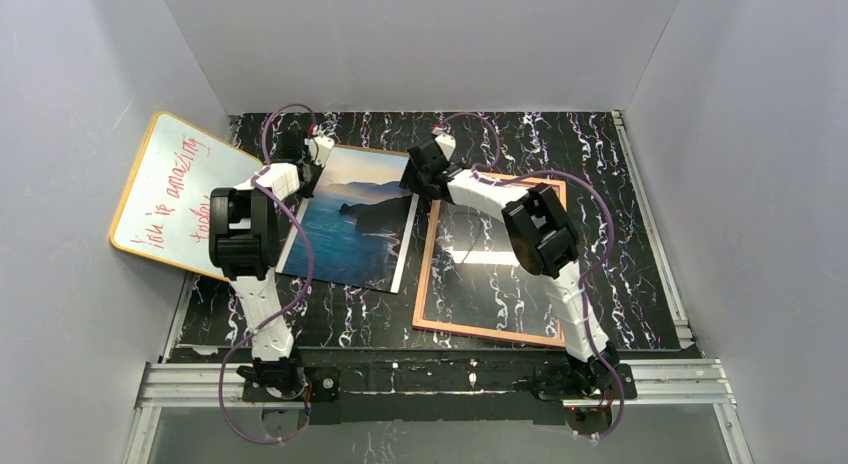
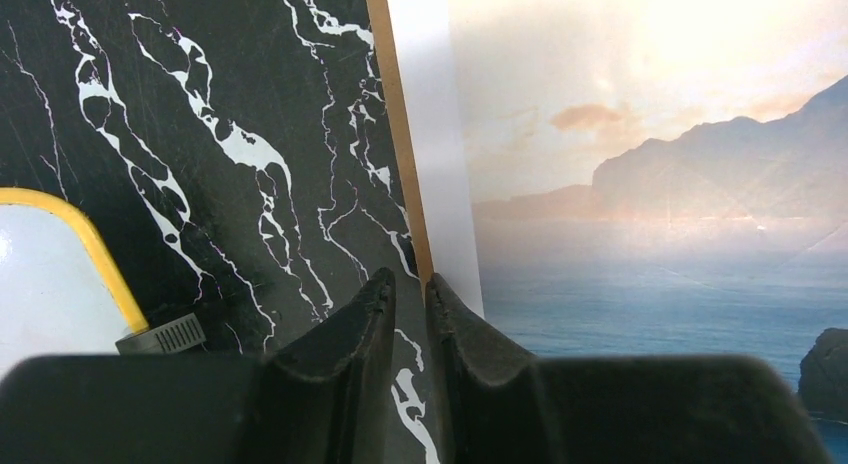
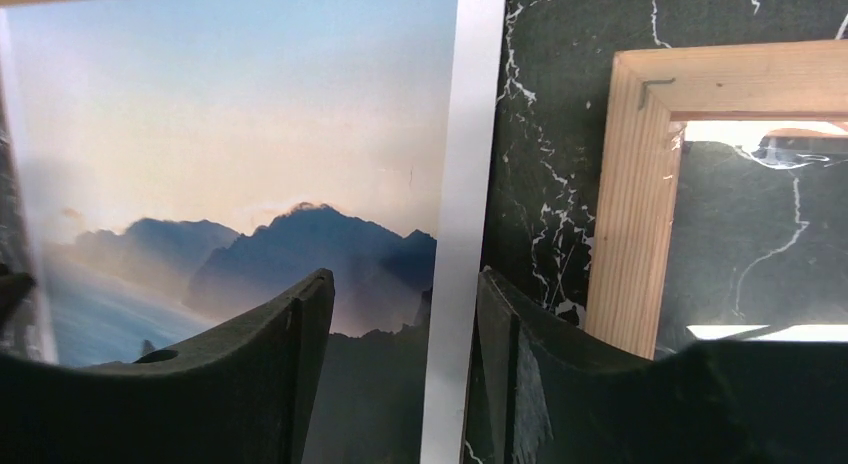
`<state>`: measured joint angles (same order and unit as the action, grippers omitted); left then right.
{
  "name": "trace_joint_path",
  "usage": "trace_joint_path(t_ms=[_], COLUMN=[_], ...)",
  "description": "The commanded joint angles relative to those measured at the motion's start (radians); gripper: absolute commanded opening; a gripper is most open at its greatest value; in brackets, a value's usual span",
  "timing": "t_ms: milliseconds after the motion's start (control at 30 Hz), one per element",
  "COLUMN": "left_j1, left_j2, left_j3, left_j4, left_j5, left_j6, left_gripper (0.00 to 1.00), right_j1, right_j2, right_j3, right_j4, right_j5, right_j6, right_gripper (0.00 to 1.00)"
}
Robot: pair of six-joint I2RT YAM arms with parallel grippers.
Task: Put the photo into the frame
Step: Pick up the photo from the photo frame.
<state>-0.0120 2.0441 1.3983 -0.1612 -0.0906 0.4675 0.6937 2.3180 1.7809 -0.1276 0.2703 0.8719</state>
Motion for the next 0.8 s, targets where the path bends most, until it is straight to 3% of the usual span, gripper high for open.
trace_joint_path(t_ms=[0,267,767], left_j1=[-0.029,-0.033,-0.033], left_j2=[0.009,0.013,0.032], left_j3=[-0.065,-0.069,-0.074], left_j4=[-0.146,-0.167,-0.182], left_j5=[0.057,0.054,0.049], left_j6=[0.004,0.016,0.022], left_gripper=[0.17,0.16,0.13], right_j1=[0.071,0.125,0.146], right_j2=[0.045,0.169,0.094], right_j3=[0.152,0.398,0.319], right_j4=[-0.153,-0.325,-0.226], right_j5=[0.056,0.145,0.186], right_j6=[-0.115,-0.290,-0.396], right_gripper=[0.62,0.61,0.61])
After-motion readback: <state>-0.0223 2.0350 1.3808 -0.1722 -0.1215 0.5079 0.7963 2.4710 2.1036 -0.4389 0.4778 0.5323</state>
